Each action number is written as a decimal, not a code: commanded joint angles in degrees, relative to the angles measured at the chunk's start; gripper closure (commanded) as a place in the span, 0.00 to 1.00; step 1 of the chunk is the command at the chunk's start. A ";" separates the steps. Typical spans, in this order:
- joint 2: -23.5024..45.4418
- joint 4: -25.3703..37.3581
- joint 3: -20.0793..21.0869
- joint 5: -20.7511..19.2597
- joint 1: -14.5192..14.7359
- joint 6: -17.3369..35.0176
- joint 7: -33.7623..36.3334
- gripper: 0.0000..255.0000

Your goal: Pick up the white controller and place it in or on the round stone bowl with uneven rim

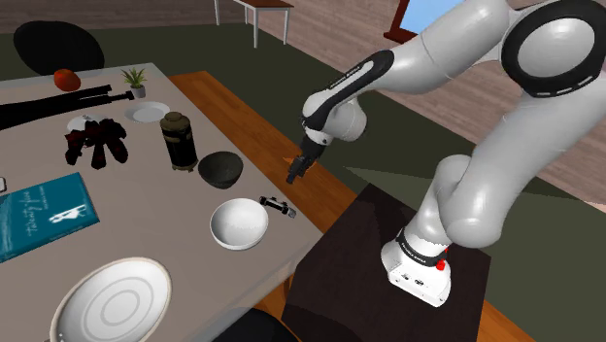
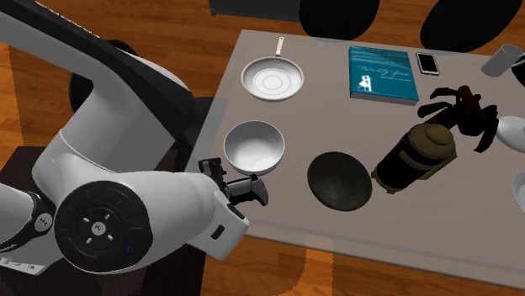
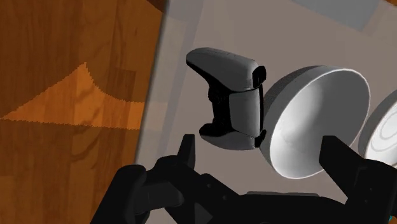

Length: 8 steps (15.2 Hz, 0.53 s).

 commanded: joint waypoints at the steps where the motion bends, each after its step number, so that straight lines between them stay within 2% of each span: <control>1: 6.15 3.06 0.00 8.66 1.35 0.15 -7.63 0.00; 5: 17.14 9.12 2.82 21.99 0.46 -1.33 -19.87 0.00; 6: 19.55 10.61 3.62 24.44 0.03 -1.78 -22.17 0.00; 8: 21.22 11.39 4.50 26.39 0.01 -1.29 -23.42 0.00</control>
